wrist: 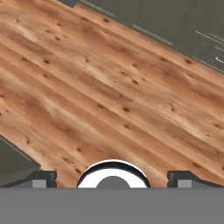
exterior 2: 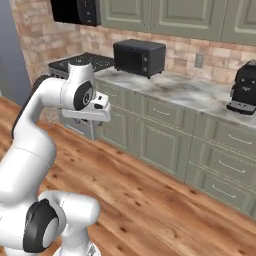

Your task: Place the two vegetables and bowl onto the tray for setting up a vegetable dip station.

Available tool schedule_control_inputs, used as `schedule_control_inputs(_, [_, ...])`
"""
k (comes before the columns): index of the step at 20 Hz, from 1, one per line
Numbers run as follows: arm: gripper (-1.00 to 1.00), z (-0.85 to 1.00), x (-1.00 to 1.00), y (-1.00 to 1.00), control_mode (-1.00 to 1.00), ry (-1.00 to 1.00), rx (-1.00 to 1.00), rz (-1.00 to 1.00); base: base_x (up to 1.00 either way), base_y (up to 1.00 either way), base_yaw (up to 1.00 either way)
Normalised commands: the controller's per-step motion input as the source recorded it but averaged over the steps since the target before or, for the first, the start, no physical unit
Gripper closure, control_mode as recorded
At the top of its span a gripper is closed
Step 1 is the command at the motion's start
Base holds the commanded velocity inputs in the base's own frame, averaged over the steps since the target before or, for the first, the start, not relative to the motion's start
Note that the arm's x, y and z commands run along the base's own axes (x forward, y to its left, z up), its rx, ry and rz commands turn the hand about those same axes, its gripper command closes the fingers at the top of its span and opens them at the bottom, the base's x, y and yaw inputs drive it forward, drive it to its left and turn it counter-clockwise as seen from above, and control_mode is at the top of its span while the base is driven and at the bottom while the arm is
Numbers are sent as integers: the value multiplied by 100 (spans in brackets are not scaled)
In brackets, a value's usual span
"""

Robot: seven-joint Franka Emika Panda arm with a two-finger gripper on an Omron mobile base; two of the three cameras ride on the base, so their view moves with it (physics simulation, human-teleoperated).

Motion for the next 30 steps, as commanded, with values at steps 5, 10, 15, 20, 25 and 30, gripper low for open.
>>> schedule_control_inputs(5, [-100, 0, 0, 0, 100, 0, 0, 0, 47, -13, 35])
schedule_control_inputs(10, [-100, 0, 0, 0, 100, 0, 0, 0, 41, -12, 38])
schedule_control_inputs(15, [-100, 0, 0, 0, 100, 0, 0, 0, 39, -11, 37])
schedule_control_inputs(20, [-100, 0, 0, 0, 100, 0, 0, 0, 42, -11, 34])
schedule_control_inputs(25, [-100, 0, 0, 0, 100, 0, 0, 0, 48, -12, 31])
schedule_control_inputs(30, [-100, 0, 0, 0, 100, 0, 0, 0, 53, -18, 20])
